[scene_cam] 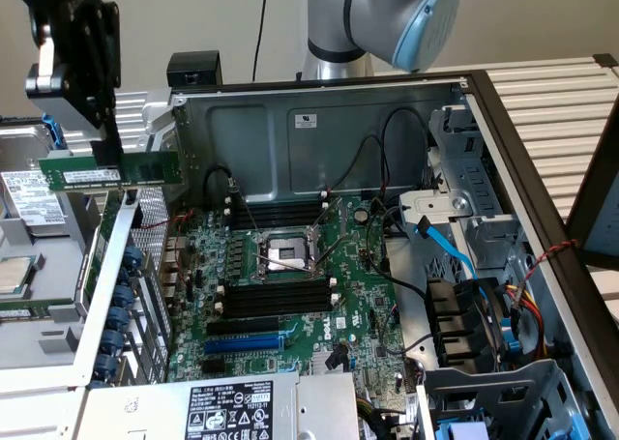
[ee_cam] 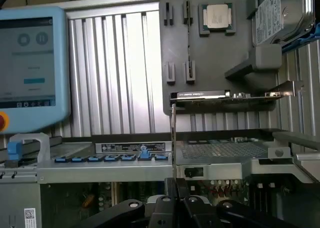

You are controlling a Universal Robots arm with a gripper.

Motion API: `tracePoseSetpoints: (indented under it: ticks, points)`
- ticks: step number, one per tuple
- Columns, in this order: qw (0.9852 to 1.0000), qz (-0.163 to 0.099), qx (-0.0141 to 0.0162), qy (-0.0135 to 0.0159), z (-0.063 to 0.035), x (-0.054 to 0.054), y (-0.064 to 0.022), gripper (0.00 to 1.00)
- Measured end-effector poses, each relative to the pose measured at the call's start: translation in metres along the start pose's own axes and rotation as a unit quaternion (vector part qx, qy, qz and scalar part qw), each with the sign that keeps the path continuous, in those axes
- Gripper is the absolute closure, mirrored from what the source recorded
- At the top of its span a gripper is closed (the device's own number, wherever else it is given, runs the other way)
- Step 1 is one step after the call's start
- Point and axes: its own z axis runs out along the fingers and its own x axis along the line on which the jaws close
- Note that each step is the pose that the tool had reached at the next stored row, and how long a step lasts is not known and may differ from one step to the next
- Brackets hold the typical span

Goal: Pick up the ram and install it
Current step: 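Pick up the ram and move it above insertion slot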

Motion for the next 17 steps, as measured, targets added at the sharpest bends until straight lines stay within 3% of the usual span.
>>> tracePoseSetpoints:
  ticks: [3, 17]
  points:
    - [1.0, 0.0, 0.0, 0.0001, 0.0, -0.001, -0.0107, 0.88]
    - [1.0, 0.0, 0.0, 0.0001, -0.0001, -0.004, -0.0439, 0.88]
